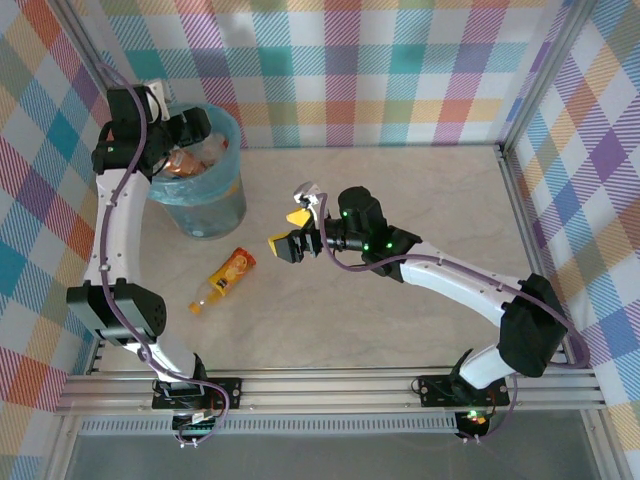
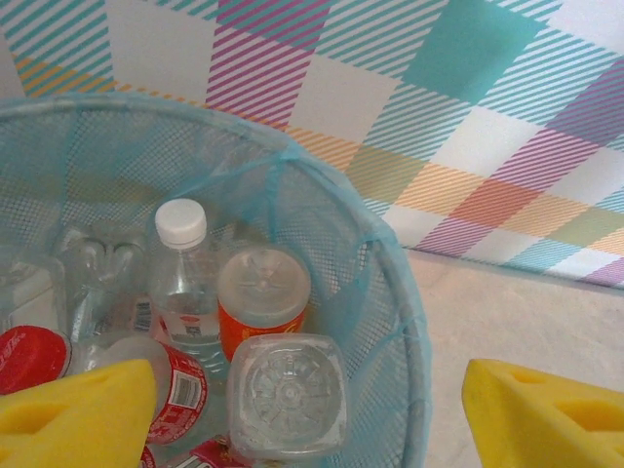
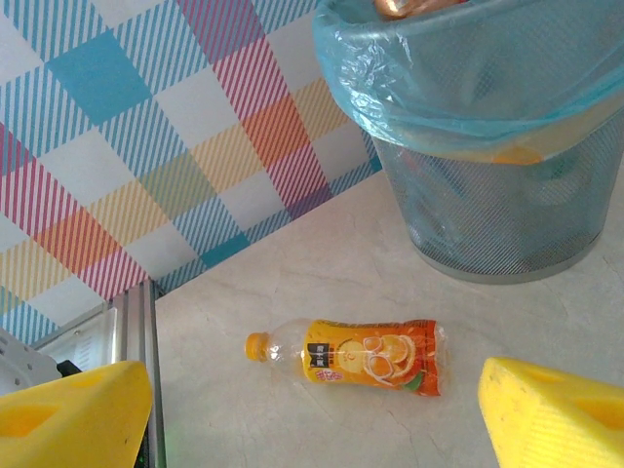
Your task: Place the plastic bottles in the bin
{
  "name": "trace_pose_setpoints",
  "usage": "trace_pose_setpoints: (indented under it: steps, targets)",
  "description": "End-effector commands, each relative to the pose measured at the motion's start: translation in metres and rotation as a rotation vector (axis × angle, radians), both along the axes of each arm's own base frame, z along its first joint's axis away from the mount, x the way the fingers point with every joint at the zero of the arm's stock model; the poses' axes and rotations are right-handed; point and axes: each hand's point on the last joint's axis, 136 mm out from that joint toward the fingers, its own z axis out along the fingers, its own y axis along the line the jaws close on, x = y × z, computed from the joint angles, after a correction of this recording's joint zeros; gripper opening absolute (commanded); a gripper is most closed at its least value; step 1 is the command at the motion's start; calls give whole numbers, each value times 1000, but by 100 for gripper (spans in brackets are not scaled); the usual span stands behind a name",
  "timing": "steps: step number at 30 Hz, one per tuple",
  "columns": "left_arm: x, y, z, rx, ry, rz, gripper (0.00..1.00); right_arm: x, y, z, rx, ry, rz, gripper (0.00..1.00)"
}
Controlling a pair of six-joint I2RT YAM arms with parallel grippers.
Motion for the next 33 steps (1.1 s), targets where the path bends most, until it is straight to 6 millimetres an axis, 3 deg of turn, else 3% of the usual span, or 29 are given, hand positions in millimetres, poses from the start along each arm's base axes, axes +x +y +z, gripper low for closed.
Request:
trace_pose_setpoints:
  steps: [1, 5, 9, 12, 18, 22, 27, 30, 33]
  targets:
    - [-10, 1, 37, 30, -80, -5, 78, -4, -3, 10, 32, 3, 11, 87]
    - [-7, 3, 20, 24, -13, 9, 65, -5, -3, 10, 29, 4, 13, 87]
    - [-20, 15, -2, 20, 63, 93, 53, -6, -5, 8, 25, 9, 10, 87]
    - [-33, 23, 0, 16, 25, 140, 46, -7, -5, 5, 16, 18, 14, 86]
    - [-46, 29, 14, -10, -15, 160, 15, -6, -3, 2, 8, 23, 18, 86]
    - [-48, 31, 11, -27, 4, 159, 14, -4, 0, 0, 9, 28, 20, 86]
    - [-41, 43, -24, -24, 116, 205, 13, -3, 5, -4, 4, 46, 32, 86]
    - [-35, 35, -49, -58, 193, 168, 3, -2, 6, -6, 1, 52, 35, 85]
    - [-26, 23, -71, -122, 248, 117, 0, -1, 7, -7, 2, 51, 35, 85]
